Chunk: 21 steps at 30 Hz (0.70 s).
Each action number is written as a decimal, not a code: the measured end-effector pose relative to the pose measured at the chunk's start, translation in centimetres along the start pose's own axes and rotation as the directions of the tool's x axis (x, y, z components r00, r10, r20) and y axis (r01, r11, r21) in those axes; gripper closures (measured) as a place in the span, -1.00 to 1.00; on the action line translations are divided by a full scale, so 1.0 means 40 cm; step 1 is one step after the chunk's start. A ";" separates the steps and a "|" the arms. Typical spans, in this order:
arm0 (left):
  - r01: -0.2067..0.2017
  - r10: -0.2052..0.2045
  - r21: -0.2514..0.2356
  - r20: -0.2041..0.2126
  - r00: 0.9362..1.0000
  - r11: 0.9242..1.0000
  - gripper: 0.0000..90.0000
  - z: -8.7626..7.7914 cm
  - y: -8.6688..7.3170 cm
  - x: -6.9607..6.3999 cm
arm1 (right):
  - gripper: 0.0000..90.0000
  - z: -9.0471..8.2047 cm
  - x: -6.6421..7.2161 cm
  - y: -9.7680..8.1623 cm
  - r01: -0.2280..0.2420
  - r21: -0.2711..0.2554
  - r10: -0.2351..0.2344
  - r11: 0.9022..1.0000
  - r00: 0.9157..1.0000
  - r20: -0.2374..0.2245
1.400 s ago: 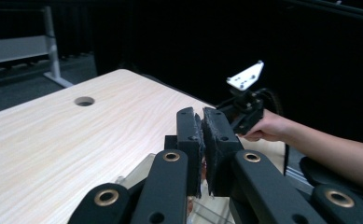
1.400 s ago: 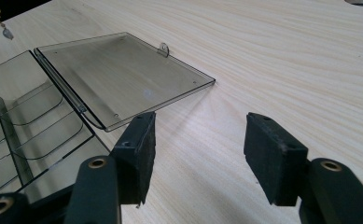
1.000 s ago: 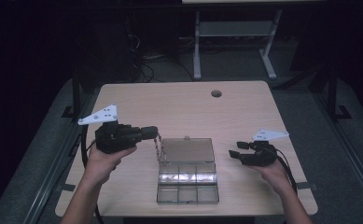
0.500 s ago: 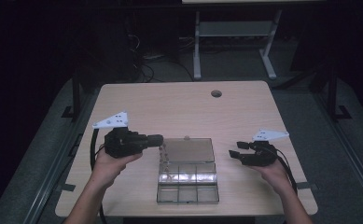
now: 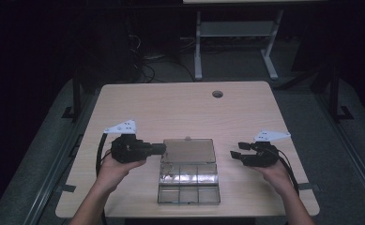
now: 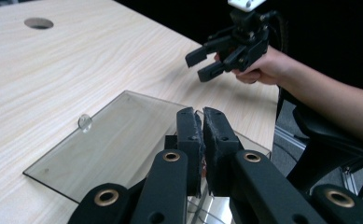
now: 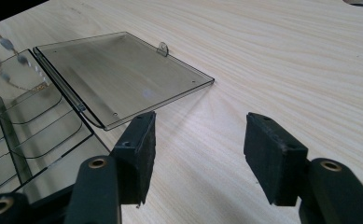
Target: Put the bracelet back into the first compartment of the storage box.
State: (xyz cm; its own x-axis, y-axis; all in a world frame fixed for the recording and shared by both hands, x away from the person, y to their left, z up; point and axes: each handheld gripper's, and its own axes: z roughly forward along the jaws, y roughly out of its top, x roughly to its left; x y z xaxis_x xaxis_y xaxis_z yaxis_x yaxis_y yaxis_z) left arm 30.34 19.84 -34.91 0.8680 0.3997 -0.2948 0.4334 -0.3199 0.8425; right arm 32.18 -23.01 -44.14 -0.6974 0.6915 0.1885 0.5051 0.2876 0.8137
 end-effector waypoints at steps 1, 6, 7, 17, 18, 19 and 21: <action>-0.004 0.004 0.008 -0.002 1.000 1.000 0.91 0.003 -0.002 0.003 | -0.04 0.000 0.000 0.000 0.000 0.000 0.000 1.000 1.000 0.000; 0.009 -0.009 0.029 -0.001 1.000 1.000 0.91 0.018 -0.014 0.013 | -0.04 -0.001 -0.002 0.000 -0.003 0.001 0.003 1.000 1.000 0.001; 0.021 -0.021 0.042 0.000 1.000 0.999 0.91 0.026 -0.022 0.016 | -0.04 -0.001 -0.002 0.000 -0.003 0.001 0.003 1.000 1.000 0.001; 0.033 -0.033 0.094 -0.001 0.999 0.995 0.91 0.060 -0.046 0.028 | -0.04 -0.002 -0.003 -0.001 -0.002 -0.001 0.002 1.000 1.000 0.002; 0.032 -0.032 0.111 0.000 0.999 0.993 0.91 0.068 -0.052 0.030 | -0.04 -0.002 -0.003 -0.001 -0.002 0.000 0.002 1.000 1.000 0.002; 0.031 -0.031 0.117 -0.002 1.000 0.993 0.91 0.073 -0.056 0.030 | -0.04 -0.001 -0.003 -0.001 -0.001 0.000 0.001 1.000 1.000 0.002; 0.027 -0.027 0.128 -0.004 1.000 0.991 0.91 0.077 -0.058 0.030 | -0.04 -0.001 -0.002 -0.001 -0.001 0.001 0.001 1.000 1.000 0.001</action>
State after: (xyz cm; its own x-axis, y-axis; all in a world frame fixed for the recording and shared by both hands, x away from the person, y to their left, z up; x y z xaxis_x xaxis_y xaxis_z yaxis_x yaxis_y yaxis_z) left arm 31.13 18.41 -38.62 0.8550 0.4118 -0.3154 0.4843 -0.4162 0.7696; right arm 32.20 -23.12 -44.15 -0.6964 0.6924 0.1887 0.5062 0.2874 0.8131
